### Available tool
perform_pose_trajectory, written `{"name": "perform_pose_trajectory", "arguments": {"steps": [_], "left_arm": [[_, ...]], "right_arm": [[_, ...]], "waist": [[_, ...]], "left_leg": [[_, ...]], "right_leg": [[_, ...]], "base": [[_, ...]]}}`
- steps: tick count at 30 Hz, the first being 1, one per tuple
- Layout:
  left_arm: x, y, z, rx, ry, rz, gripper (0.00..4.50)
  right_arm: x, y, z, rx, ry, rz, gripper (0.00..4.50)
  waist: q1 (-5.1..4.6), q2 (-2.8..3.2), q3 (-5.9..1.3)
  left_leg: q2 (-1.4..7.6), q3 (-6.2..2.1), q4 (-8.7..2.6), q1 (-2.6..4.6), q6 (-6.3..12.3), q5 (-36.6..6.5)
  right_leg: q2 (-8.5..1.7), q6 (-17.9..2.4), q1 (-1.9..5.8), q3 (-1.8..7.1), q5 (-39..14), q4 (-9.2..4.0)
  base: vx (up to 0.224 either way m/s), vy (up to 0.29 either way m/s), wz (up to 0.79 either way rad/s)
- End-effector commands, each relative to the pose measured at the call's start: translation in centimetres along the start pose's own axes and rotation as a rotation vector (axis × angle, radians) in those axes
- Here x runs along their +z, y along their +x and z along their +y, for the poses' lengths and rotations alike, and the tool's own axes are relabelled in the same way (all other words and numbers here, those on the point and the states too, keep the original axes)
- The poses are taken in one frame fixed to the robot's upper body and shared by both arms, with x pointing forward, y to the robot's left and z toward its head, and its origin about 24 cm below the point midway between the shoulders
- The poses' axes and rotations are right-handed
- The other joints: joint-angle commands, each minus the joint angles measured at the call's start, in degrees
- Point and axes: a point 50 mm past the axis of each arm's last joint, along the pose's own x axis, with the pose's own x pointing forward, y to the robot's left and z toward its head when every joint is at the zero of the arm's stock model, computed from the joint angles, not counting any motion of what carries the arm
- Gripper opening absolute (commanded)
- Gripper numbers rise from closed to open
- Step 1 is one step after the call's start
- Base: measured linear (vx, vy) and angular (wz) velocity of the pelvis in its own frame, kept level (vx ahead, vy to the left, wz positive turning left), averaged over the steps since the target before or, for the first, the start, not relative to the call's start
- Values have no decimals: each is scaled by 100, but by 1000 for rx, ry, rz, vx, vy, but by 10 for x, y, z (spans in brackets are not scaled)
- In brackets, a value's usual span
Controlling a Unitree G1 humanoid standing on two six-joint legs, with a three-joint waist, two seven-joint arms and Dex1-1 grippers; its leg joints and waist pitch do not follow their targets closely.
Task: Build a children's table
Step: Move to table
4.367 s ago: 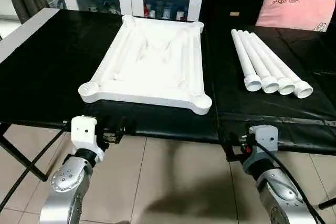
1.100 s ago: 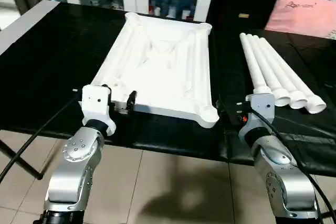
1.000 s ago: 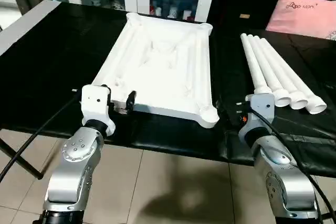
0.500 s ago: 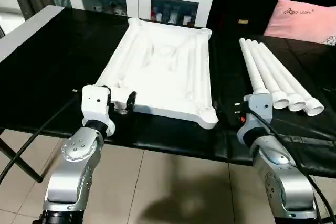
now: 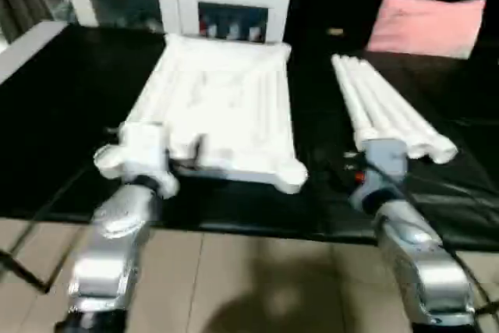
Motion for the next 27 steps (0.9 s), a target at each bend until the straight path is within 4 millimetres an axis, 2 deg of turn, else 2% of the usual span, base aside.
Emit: {"name": "perform_pose_trajectory", "arguments": {"steps": [1,2,3,4,5,6,7,8,9,10,11,12,13,14,15,16,17,18,19,20,21,22,23,24,25,26,27], "left_arm": [[0,-2,8,25,12,7,446],[0,-2,9,25,11,8,446],[0,-2,9,25,11,8,446],[0,-2,9,27,11,8,446],[0,-2,9,27,11,8,446],[0,-2,9,28,11,8,446],[0,-2,9,28,12,9,446],[0,-2,9,29,12,9,446],[0,-2,9,29,12,9,446],[0,-2,9,29,12,9,446],[0,-3,9,30,12,9,446],[-1,-3,9,31,12,9,446],[-1,-3,9,32,11,9,446],[-1,-3,9,33,11,9,446],[-1,-3,9,33,11,9,446],[-1,-3,9,33,11,9,446],[-1,-3,9,32,11,8,446],[-1,-3,9,32,11,8,446],[-1,-4,9,31,12,8,446],[-1,-4,9,30,12,8,446],[-1,-4,9,30,14,9,446],[-1,-4,9,30,14,9,446],[-1,-4,9,29,14,9,446],[-1,-4,9,29,15,9,446],[-1,-4,9,27,15,9,446],[-1,-4,9,27,15,9,446],[-1,-4,9,24,16,9,446]], "right_arm": [[5,2,6,20,7,-21,450],[5,2,7,20,7,-21,450],[5,2,7,20,7,-21,450],[5,3,7,23,7,-22,450],[5,3,7,24,7,-22,450],[5,3,7,25,7,-22,450],[5,3,7,25,6,-21,450],[4,3,7,25,3,-20,450],[4,3,7,25,0,-19,450],[3,3,7,26,-1,-18,450],[3,3,8,27,-2,-17,450],[3,4,8,29,-1,-17,450],[3,4,9,31,-1,-17,450],[3,4,9,33,-3,-16,450],[3,4,9,33,-3,-16,450],[3,4,9,34,-5,-15,450],[3,4,9,35,-6,-14,450],[3,4,9,35,-6,-14,450],[3,4,9,36,-8,-14,450],[3,4,8,36,-8,-14,450],[2,3,8,36,-8,-13,450],[2,3,8,36,-8,-13,450],[2,3,8,36,-8,-13,450],[2,3,8,34,-9,-13,450],[2,3,8,32,-11,-13,450],[2,3,8,32,-11,-13,450],[2,3,8,31,-13,-13,450]], "waist": [[-256,203,-342],[-347,243,-362],[-469,130,-460],[-406,116,-335],[-409,63,-307],[-440,-79,-267],[-391,-179,-228],[-149,-319,-154],[-97,-375,-215],[-21,-375,-286],[-35,-338,-227],[-58,-263,-192],[-170,-26,-100],[-244,0,-147],[-293,40,-154],[-384,88,-191],[-464,64,-244],[-497,13,-229],[-411,-46,-246],[-352,-113,-322],[-194,-116,-364],[-222,-159,-370],[-200,-119,-380],[-247,-45,-398],[-378,20,-412],[-586,54,-452],[-644,54,-487]], "left_leg": [[433,-497,-670,294,1124,1419],[710,-766,-649,857,1664,1177],[970,-981,-614,1130,2291,1302],[882,-794,-637,823,2810,1356],[804,-637,-699,733,2771,1125],[491,-379,-718,562,2483,464],[219,-132,-636,386,2092,-98],[-265,131,-136,68,1381,-788],[-200,35,100,-40,1087,-570],[-121,-84,232,-274,721,-89],[-90,-89,139,-331,566,193],[-29,-90,-2,-304,512,296],[176,-39,-612,-48,351,-245],[237,-97,-701,14,319,-668],[300,-146,-740,167,275,-1061],[469,-321,-850,565,411,-1628],[530,-408,-893,672,723,-1499],[450,-353,-849,607,1142,-1094],[202,-101,-693,318,1309,-570],[2,15,-526,49,1326,-114],[-48,65,-384,-118,1255,247],[-41,53,-371,-225,1227,443],[-42,37,-400,-242,1194,633],[21,-6,-521,-30,1200,994],[138,-208,-600,299,1558,1588],[423,-631,-589,915,2346,2216],[602,-837,-567,1194,2782,2497]], "right_leg": [[-135,-726,-14,-273,1183,138],[-270,-589,-634,-302,275,342],[-434,-350,-867,-277,-197,506],[-538,161,-1015,-268,-65,703],[-544,195,-1019,-280,159,688],[-605,-15,-862,-192,647,286],[-686,-166,-696,-78,740,-91],[-1172,-363,-237,495,-1143,-717],[-1399,-668,-19,678,-2011,-835],[-1392,-987,210,671,-2363,-759],[-1227,-1258,164,545,-2062,-740],[-1153,-1361,115,403,-1999,-738],[-717,-1267,-93,-94,-2082,-658],[-579,-1168,-93,-170,-1873,-553],[-496,-1138,-198,-214,-1666,-460],[-475,-1265,-397,-288,-913,-290],[-523,-1333,-414,-325,-129,-175],[-608,-1338,-380,-295,262,-212],[-774,-1493,-96,-140,577,-392],[-814,-1494,216,-11,814,-450],[-932,-1501,376,127,504,-602],[-896,-1500,442,128,464,-589],[-823,-1490,462,73,491,-564],[-616,-1471,290,-100,816,-428],[-413,-1338,51,-311,1088,-220],[-370,-1005,-565,-447,697,80],[-449,-705,-874,-427,318,235]], "base": [[65,23,-11],[143,-3,0],[132,-32,5],[132,-32,5],[52,-27,1],[0,0,0],[0,0,0],[7,-97,6],[23,-99,2],[23,-99,2],[55,-63,-3],[57,-15,-1],[57,-15,-1],[70,26,-8],[91,32,3],[91,32,3],[106,29,12],[104,24,5],[129,35,5],[73,20,3],[83,23,5],[58,12,5],[112,15,10],[109,-7,7],[109,-7,7],[147,-20,3],[135,-37,5]]}}
